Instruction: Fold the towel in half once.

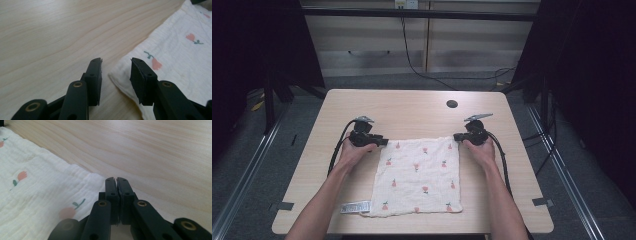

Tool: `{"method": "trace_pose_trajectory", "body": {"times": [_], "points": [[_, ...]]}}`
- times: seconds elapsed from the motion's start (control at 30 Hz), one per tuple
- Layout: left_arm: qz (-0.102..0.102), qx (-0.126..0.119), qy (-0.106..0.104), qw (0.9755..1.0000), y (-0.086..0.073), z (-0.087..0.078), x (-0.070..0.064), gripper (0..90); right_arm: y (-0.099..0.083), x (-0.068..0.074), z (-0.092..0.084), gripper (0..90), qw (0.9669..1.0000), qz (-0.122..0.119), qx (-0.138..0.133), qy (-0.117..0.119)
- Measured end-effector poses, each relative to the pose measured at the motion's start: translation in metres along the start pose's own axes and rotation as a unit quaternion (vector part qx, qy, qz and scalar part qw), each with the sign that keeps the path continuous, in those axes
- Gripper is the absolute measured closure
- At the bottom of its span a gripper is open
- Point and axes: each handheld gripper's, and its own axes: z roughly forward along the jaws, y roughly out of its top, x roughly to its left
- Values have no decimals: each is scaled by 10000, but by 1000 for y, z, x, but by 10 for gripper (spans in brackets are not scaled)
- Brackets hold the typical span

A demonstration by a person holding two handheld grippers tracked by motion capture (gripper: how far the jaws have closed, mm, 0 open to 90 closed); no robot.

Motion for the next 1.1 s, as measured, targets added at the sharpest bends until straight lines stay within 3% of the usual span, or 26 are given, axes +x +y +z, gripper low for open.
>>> {"method": "trace_pose_trajectory", "body": {"times": [0.1,0.17,0.27,0.33,0.4,0.53,0.77,0.83,0.97,1.1], "points": [[283,32,130,9995,2,3,-5,611,0,0,0,885,10000,0,8,-5],[379,31,244,9990,2,4,-7,686,0,1,0,885,10000,28,18,-13],[583,104,250,9979,1,3,-9,794,-1,2,-1,885,10000,2,14,-20],[560,100,162,9982,-1,2,-9,840,-1,2,-1,886,10000,34,-14,-9],[389,42,-1,9992,-3,1,-5,857,-1,2,-1,886,10000,43,-5,-20],[155,-136,-90,9997,-8,0,-1,869,0,2,-2,887,10000,16,-55,10],[38,-469,-274,9985,2,-14,1,870,3,1,-8,888,9996,88,-228,148],[-117,-661,-398,9970,4,-19,0,870,4,2,-9,889,9995,83,-268,175],[59,-712,-316,9969,10,-26,-5,870,8,3,-16,889,9989,97,-404,232],[-2,-855,-419,9955,13,-38,-6,869,13,5,-28,891,9984,71,-486,269]]}}
